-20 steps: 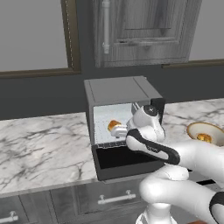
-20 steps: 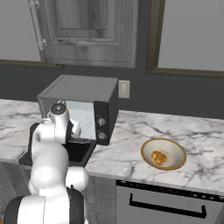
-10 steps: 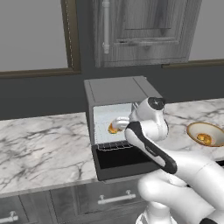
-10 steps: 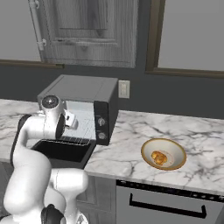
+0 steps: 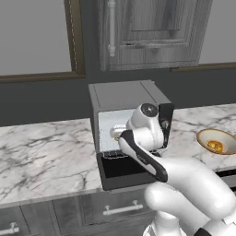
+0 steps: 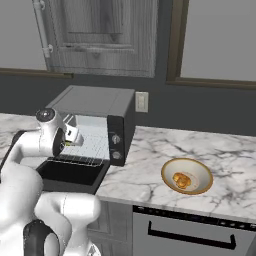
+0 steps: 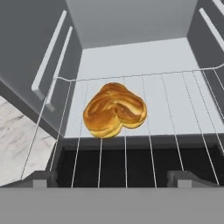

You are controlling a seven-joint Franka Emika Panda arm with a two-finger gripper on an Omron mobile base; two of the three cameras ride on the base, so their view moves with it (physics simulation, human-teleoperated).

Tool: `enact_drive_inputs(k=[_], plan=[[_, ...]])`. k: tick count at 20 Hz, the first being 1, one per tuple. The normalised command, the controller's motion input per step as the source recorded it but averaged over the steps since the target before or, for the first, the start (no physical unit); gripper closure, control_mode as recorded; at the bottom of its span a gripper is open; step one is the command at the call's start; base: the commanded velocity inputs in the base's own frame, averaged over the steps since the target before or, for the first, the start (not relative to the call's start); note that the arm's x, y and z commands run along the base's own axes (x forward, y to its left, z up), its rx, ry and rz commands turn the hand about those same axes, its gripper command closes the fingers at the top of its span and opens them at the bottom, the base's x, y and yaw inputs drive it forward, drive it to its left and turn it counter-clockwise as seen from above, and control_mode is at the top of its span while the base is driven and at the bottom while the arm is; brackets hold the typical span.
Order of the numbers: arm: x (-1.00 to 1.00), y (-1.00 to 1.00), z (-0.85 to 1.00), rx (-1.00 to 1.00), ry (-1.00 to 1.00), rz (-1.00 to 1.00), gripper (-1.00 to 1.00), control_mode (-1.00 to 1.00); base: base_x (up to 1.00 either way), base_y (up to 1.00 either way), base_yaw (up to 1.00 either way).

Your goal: Pick up the heated bread from the toaster oven and place it in the bowl. Then move the bread bowl to the dining counter.

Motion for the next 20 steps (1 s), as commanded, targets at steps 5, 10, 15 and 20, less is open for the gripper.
enact_drive_inputs(k=[5,10,15,20], plan=[[0.28,0.29,-0.01,0.0,0.08,-0.1,-1.0,-1.0,0.0,0.0,0.0],[0.27,0.07,-0.43,0.0,0.01,-0.19,-1.0,-1.0,0.0,0.0,0.0],[0.34,0.0,-0.42,0.0,0.0,-0.23,-1.0,-1.0,0.0,0.0,0.0],[0.56,0.0,-0.11,0.0,0.0,-0.11,-1.0,-1.0,0.0,0.0,0.0]])
